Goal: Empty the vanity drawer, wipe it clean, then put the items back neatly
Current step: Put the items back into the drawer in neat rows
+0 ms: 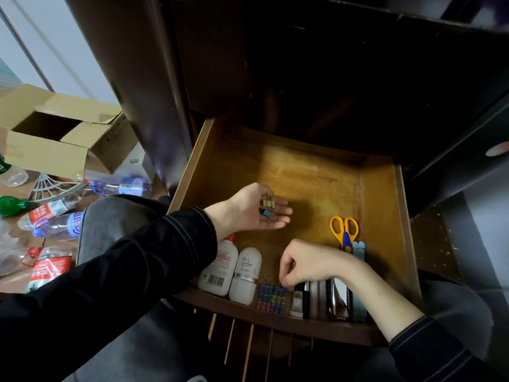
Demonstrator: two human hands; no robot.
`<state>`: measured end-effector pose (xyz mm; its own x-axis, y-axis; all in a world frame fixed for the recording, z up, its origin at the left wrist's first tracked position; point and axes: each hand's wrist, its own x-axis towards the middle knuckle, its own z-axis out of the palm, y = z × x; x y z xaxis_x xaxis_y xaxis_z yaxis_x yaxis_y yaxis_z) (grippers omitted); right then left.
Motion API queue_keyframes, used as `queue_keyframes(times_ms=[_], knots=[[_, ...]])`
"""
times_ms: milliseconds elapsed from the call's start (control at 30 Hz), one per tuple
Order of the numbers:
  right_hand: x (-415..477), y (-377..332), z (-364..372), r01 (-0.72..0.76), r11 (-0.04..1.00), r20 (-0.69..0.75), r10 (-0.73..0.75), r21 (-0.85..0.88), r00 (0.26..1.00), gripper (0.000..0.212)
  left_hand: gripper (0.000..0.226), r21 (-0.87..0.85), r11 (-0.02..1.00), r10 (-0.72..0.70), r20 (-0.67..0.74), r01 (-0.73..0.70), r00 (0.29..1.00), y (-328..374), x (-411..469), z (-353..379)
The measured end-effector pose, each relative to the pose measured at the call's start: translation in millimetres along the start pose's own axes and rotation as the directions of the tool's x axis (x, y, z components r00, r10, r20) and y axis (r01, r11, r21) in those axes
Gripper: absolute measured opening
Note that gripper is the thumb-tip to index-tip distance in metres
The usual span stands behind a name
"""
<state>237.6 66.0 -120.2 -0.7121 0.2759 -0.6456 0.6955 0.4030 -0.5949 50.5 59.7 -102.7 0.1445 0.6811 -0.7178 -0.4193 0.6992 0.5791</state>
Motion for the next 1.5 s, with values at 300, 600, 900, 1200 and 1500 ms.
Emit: queue_keyframes(times_ms=[300, 600, 900, 1200, 1500], knots=[[4, 3, 2, 0.012, 0.999, 0.006, -0.012, -0.03, 1.0, 0.01, 0.042, 0.001, 1.0, -0.006, 0.004, 0.006, 1.0, 0, -1, 3], [3, 0, 1, -0.031, 0.999, -0.087, 0.032, 0.011, 0.996, 0.018, 0.043, -0.03, 0.999, -0.015, 0.009, 0.016, 1.0, -1, 1, 1], [-4, 5, -21, -0.086, 0.977, -0.805, 0.211, 0.197, 0.554, 0.014, 0.035, 0.056, 0.997, -0.056, 0.042, 0.053, 0.998, -2, 1, 2], [-1, -1, -19, 0.022, 0.996, -0.763, 0.048, 0.082, 0.645, 0.023, 0.03, 0.324, 0.945, -0.137, 0.246, 0.051, 0.96, -10, 1, 7], [0, 2, -20, 0.112, 0.97, -0.762, 0.095, 0.215, 0.64, 0.006, 0.039, 0.425, 0.905, -0.086, 0.146, 0.016, 0.985, -11, 6, 8]])
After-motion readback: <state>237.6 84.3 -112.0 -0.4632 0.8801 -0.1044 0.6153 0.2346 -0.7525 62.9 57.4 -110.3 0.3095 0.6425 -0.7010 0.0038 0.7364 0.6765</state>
